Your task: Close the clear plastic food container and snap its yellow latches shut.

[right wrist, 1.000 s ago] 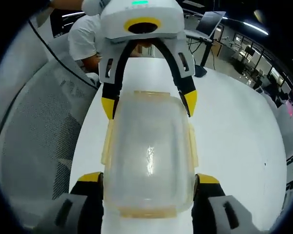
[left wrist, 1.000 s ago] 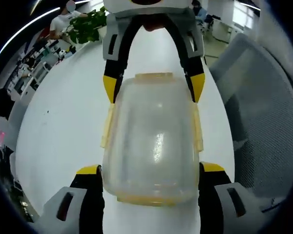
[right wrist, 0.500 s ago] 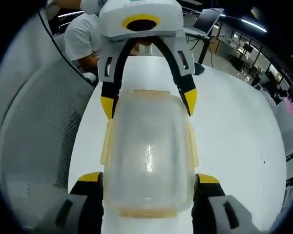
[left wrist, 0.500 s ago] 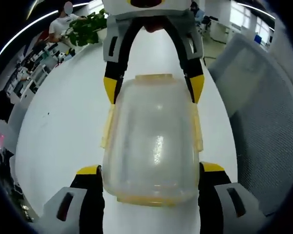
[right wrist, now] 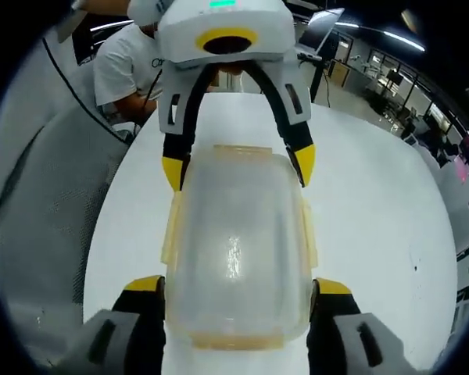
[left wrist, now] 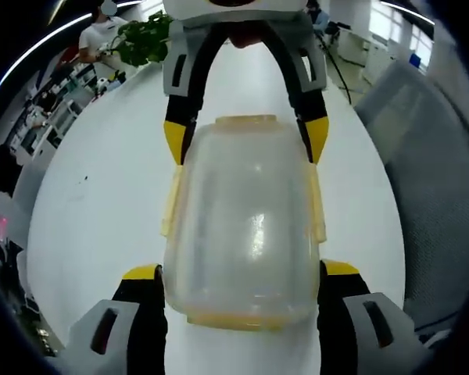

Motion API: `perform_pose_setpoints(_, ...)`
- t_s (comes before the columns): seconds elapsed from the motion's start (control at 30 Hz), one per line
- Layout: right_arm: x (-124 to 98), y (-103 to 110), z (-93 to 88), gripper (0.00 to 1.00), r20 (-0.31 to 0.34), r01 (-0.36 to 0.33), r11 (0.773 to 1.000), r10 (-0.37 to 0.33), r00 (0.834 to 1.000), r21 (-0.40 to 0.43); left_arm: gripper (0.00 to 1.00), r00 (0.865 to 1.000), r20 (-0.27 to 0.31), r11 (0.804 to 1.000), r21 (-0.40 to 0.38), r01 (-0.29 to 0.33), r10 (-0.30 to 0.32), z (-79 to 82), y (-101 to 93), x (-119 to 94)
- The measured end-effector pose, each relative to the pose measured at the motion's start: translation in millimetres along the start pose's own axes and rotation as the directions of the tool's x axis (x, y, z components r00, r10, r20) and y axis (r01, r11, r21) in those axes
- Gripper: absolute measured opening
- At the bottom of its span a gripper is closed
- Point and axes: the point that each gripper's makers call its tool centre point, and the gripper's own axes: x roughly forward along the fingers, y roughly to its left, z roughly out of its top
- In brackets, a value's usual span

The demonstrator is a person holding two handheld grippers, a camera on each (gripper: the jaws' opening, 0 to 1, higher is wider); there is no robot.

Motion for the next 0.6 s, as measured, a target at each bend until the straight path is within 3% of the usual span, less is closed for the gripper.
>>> perform_pose_setpoints(0.37, 0.7, -42.6, -3.1, 0.74, -0.017, -0.003, 1.000, 0.003, 1.000, -0.007, 0.77, 1.000, -0.014, 1.000, -0.010, -0.005, 0.005, 2.2, 42.5, 7.2)
perform_pose_setpoints(0.6, 0.7, -45.1, -4.4, 0.75, -0.038, -0.008, 1.000, 0.007, 0.999, -0.010, 0.77, 1.000, -0.029, 1.000, -0.012, -0.007, 0.006, 2.0, 44.8, 7.7)
